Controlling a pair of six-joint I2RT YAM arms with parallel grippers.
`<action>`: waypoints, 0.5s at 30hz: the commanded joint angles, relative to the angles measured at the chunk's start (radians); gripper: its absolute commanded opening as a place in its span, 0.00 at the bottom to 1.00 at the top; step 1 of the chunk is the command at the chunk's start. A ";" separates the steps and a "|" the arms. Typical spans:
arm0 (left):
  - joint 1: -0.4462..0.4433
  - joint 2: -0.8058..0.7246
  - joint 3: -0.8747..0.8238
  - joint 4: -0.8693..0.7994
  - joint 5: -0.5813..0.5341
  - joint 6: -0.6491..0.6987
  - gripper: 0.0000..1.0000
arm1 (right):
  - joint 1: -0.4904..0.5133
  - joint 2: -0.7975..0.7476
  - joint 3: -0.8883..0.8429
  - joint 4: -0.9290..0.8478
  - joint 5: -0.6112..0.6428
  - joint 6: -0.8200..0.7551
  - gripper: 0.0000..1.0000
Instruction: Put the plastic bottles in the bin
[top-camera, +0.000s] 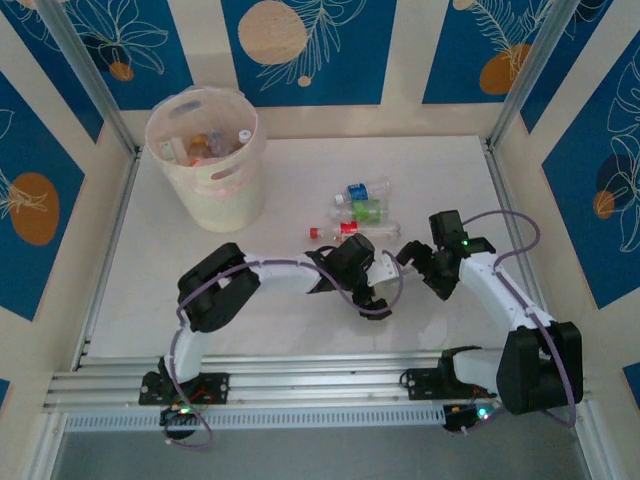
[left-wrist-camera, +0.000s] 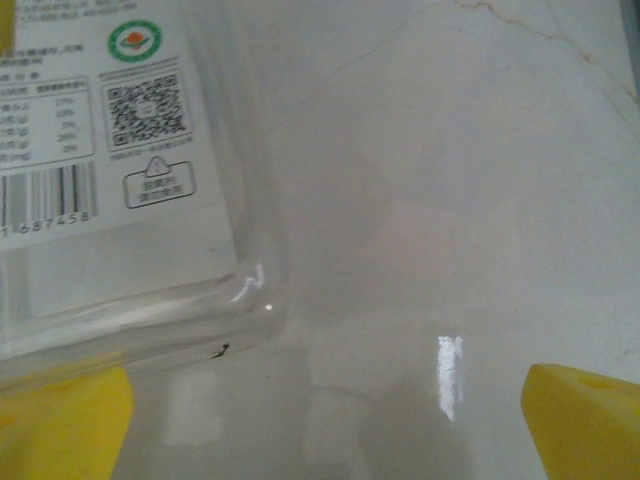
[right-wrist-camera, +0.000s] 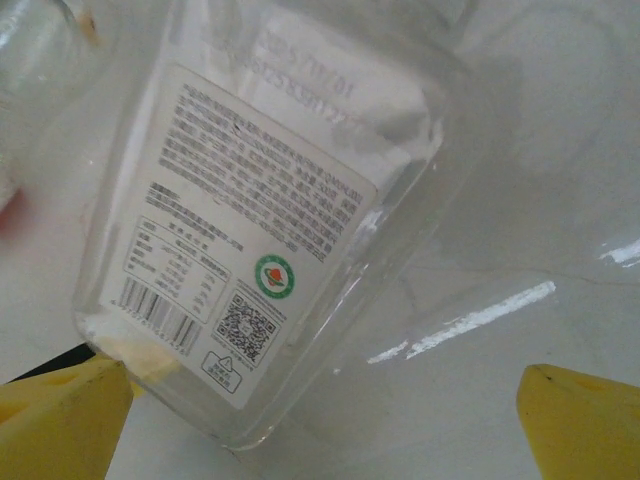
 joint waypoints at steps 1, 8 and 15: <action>0.002 -0.063 -0.044 0.063 -0.008 -0.005 0.99 | 0.003 -0.010 -0.012 0.029 -0.054 0.015 0.99; 0.037 -0.049 -0.066 0.130 -0.124 -0.055 0.99 | 0.035 0.005 0.018 0.027 -0.034 0.042 0.99; 0.048 0.020 -0.016 0.150 -0.150 -0.052 0.99 | 0.058 0.060 0.049 0.046 -0.011 0.092 0.99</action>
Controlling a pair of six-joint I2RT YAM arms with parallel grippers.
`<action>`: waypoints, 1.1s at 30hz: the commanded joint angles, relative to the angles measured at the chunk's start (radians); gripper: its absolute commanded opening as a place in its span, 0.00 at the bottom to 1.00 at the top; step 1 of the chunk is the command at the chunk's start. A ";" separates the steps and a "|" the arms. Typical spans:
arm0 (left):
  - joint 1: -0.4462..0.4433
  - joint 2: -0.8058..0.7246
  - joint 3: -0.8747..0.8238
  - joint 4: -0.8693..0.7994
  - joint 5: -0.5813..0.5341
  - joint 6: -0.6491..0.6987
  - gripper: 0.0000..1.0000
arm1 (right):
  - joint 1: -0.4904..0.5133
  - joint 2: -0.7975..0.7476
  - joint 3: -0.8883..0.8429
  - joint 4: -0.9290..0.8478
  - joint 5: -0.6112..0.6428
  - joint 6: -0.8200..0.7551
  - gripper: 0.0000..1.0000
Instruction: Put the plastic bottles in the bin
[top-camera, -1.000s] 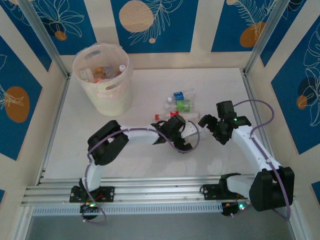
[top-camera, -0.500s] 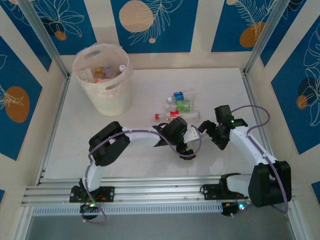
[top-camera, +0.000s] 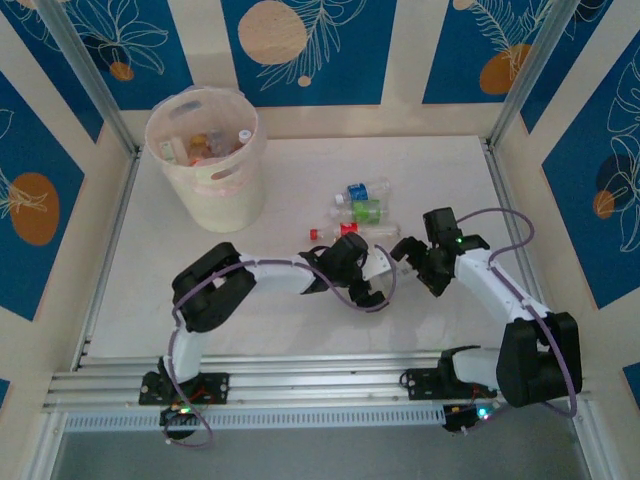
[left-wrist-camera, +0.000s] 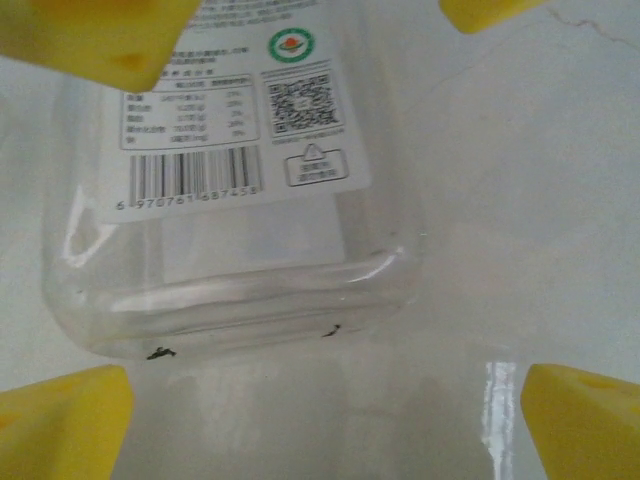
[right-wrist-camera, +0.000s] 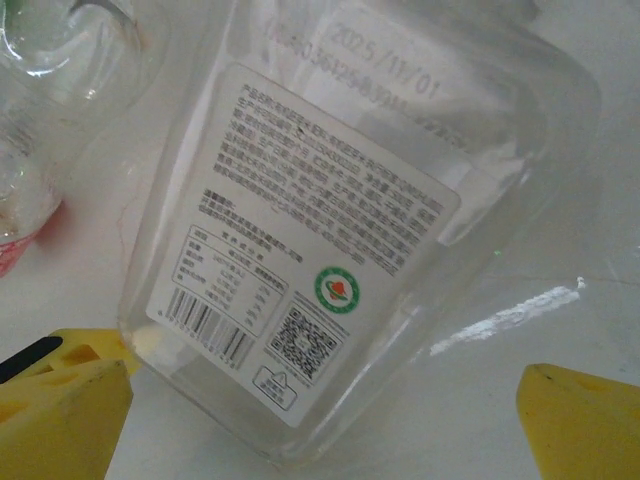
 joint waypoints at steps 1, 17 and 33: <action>0.018 0.046 0.045 0.050 -0.022 -0.017 0.99 | 0.016 0.017 0.033 -0.010 0.001 0.035 0.99; 0.018 0.125 0.101 0.124 0.107 0.016 1.00 | -0.078 0.143 0.059 0.040 -0.042 0.013 0.99; 0.014 0.077 0.078 0.104 0.131 0.005 1.00 | -0.072 0.307 0.090 0.089 -0.018 -0.010 0.99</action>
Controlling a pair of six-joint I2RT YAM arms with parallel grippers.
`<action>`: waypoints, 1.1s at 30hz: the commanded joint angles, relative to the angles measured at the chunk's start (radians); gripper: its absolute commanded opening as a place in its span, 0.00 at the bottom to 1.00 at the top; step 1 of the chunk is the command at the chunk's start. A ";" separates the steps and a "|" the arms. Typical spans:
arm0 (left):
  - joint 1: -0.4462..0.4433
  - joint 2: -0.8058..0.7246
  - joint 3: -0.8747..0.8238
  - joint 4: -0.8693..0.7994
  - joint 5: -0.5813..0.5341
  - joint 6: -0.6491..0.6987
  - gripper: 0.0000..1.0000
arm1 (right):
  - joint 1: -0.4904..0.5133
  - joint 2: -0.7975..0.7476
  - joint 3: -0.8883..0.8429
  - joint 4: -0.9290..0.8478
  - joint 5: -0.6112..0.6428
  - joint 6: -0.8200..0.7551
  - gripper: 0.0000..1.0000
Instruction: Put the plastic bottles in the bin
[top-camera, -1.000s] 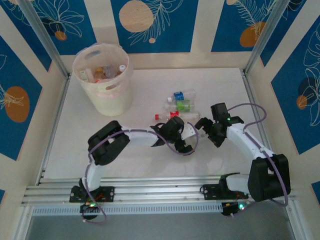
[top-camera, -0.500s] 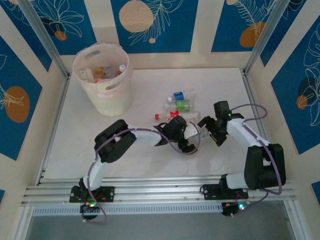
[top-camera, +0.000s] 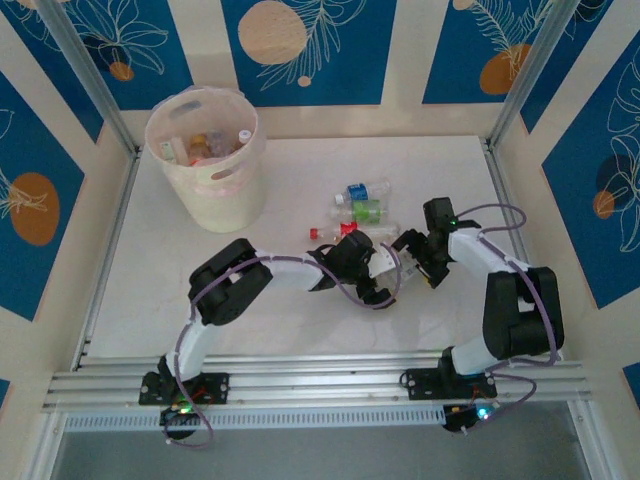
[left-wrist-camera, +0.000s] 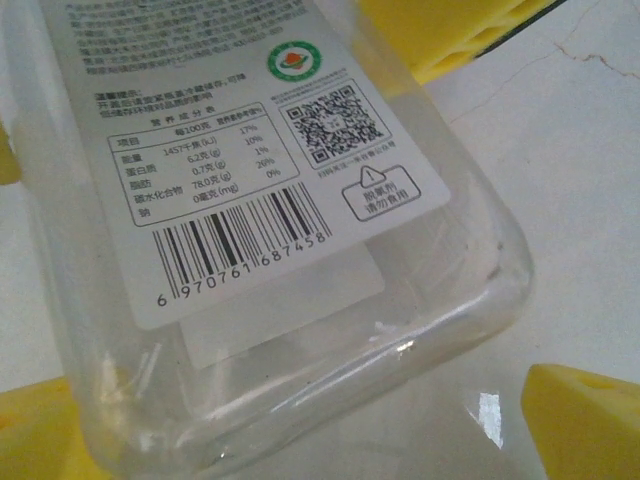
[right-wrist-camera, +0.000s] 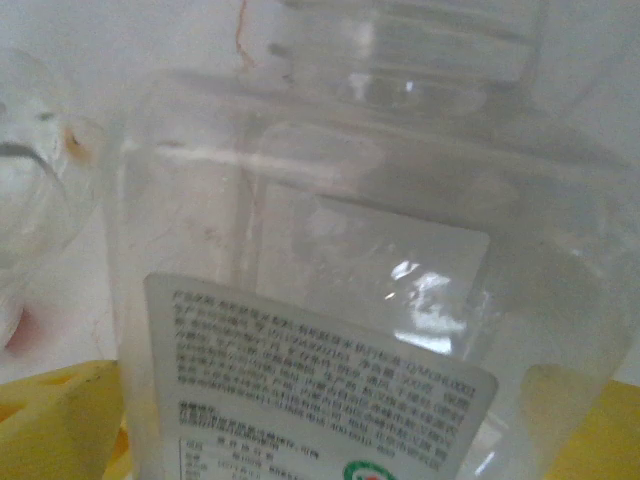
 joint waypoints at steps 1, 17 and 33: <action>0.002 -0.047 -0.003 0.017 0.035 0.001 0.99 | 0.010 0.071 0.010 0.015 0.008 -0.022 0.99; 0.017 -0.402 -0.214 0.051 -0.181 -0.152 0.99 | 0.115 0.118 0.022 -0.019 0.169 -0.061 0.80; 0.194 -0.655 -0.098 -0.317 -0.392 -0.574 1.00 | 0.249 -0.367 -0.082 0.116 0.271 -0.330 0.61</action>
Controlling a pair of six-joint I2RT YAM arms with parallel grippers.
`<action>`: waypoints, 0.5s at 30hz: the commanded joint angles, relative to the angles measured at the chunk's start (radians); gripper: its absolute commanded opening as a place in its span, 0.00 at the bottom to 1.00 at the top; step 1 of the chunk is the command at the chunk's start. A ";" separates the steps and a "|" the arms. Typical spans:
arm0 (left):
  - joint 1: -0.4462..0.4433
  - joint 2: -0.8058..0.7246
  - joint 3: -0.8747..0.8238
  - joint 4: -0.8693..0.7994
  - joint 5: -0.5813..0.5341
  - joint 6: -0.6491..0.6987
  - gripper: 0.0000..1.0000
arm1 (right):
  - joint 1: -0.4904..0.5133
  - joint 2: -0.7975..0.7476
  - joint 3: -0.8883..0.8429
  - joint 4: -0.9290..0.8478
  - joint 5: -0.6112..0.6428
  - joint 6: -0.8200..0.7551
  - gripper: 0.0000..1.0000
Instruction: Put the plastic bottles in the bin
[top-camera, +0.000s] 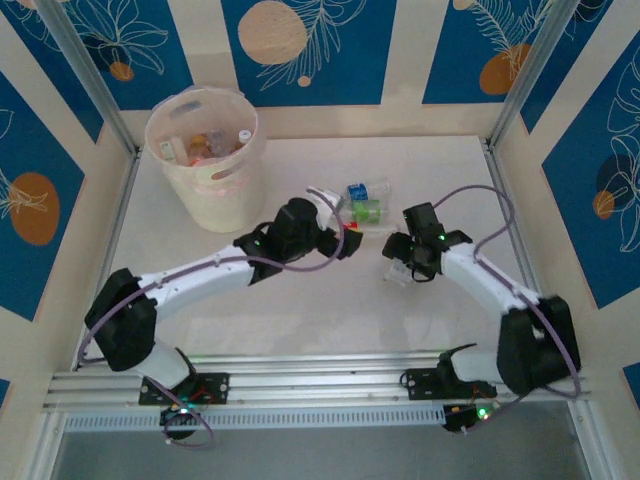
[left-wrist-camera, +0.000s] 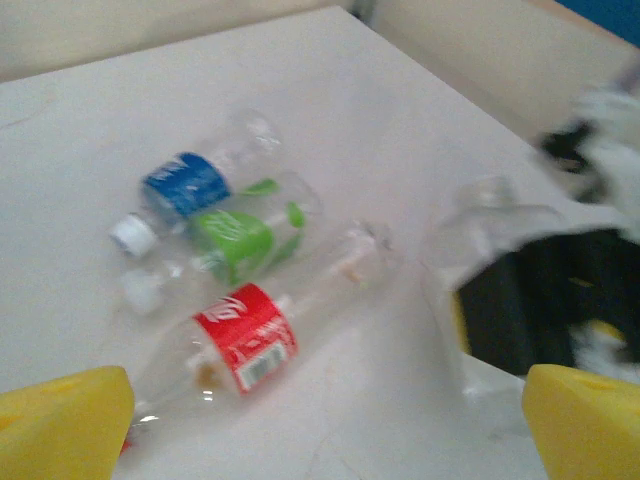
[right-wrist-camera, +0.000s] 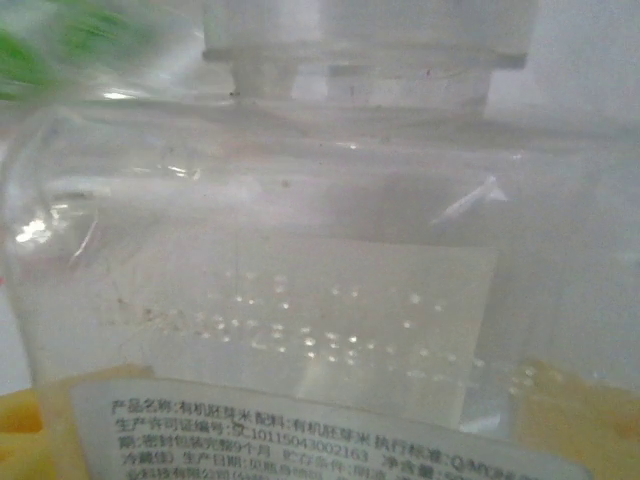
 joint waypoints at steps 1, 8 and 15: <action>0.078 -0.043 0.101 -0.137 0.062 -0.139 1.00 | 0.044 -0.163 -0.034 0.079 0.016 -0.143 0.60; 0.112 -0.035 0.340 -0.302 0.232 -0.125 1.00 | 0.135 -0.422 -0.091 0.270 -0.090 -0.275 0.58; 0.107 0.016 0.436 -0.251 0.500 -0.147 0.94 | 0.242 -0.436 -0.078 0.417 -0.126 -0.381 0.58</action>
